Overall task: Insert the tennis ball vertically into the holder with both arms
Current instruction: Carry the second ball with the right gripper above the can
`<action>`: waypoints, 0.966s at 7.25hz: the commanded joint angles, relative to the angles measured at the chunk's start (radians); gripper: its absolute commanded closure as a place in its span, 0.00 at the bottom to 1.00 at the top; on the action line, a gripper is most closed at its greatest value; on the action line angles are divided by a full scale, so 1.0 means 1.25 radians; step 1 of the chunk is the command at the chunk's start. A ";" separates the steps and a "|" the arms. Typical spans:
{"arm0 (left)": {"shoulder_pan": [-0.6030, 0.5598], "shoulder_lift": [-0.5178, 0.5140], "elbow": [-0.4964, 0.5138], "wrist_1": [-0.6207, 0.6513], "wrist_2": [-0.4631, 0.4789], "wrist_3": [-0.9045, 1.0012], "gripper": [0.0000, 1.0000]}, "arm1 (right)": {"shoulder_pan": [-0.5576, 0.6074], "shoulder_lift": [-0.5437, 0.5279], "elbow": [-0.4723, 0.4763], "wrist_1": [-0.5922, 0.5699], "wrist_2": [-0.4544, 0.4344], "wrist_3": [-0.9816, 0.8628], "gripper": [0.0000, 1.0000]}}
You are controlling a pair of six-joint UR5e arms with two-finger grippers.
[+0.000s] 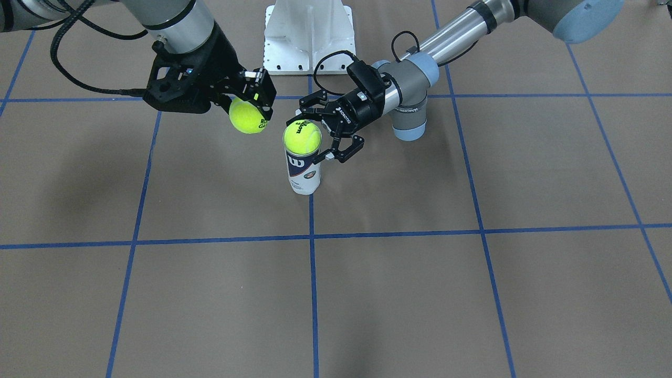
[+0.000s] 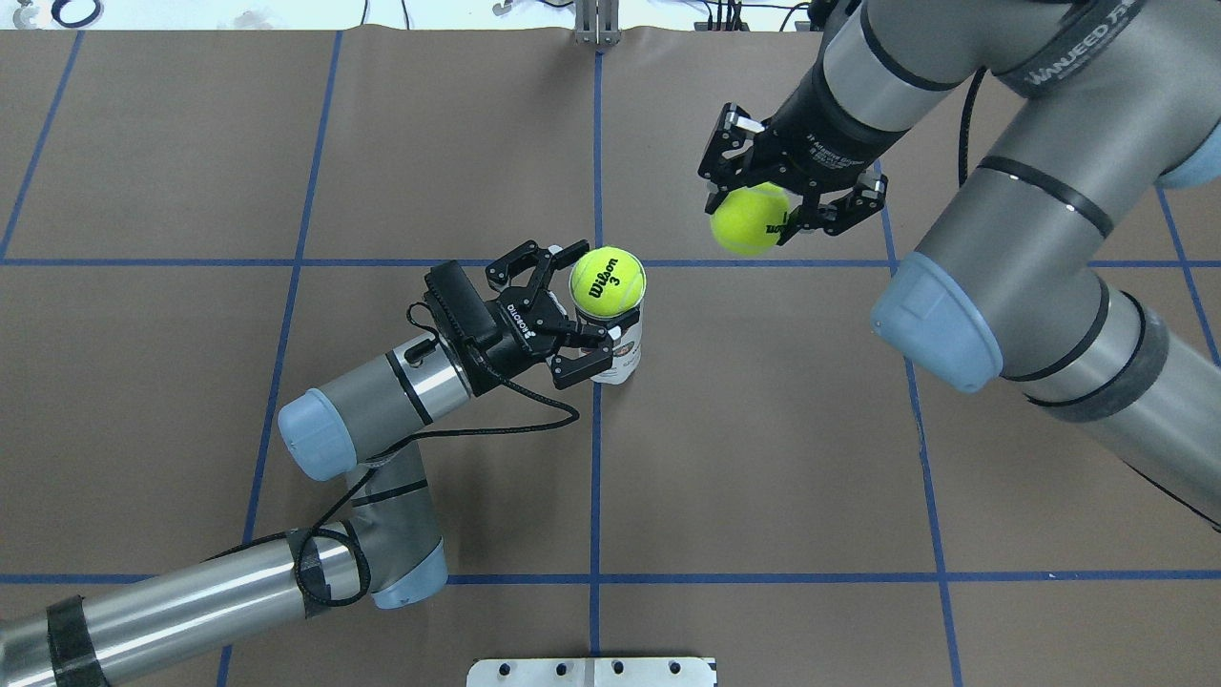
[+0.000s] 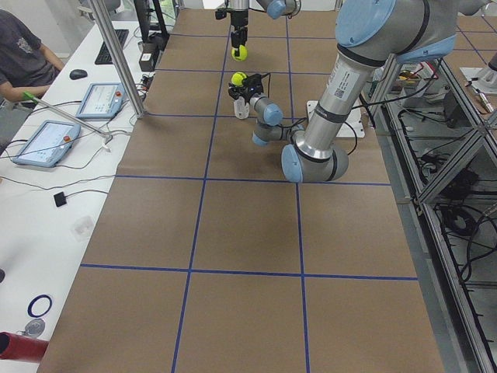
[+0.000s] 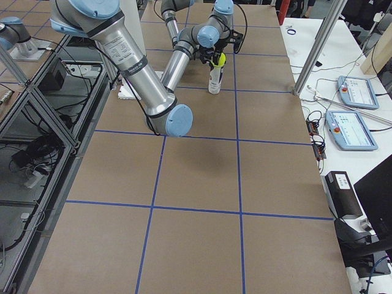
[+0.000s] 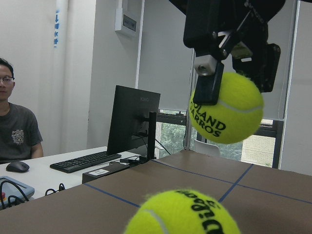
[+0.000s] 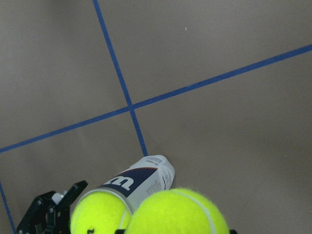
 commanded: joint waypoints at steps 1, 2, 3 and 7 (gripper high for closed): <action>0.002 0.000 0.000 0.000 0.000 0.000 0.01 | -0.025 0.035 -0.017 0.000 -0.004 0.004 1.00; 0.005 0.001 0.001 0.000 0.000 0.001 0.01 | -0.031 0.055 -0.038 0.001 -0.007 0.004 1.00; 0.007 0.001 0.002 0.000 0.000 0.000 0.01 | -0.031 0.088 -0.071 0.001 -0.008 0.004 1.00; 0.010 0.001 0.002 0.000 0.000 0.001 0.01 | -0.072 0.112 -0.132 0.007 -0.062 0.002 1.00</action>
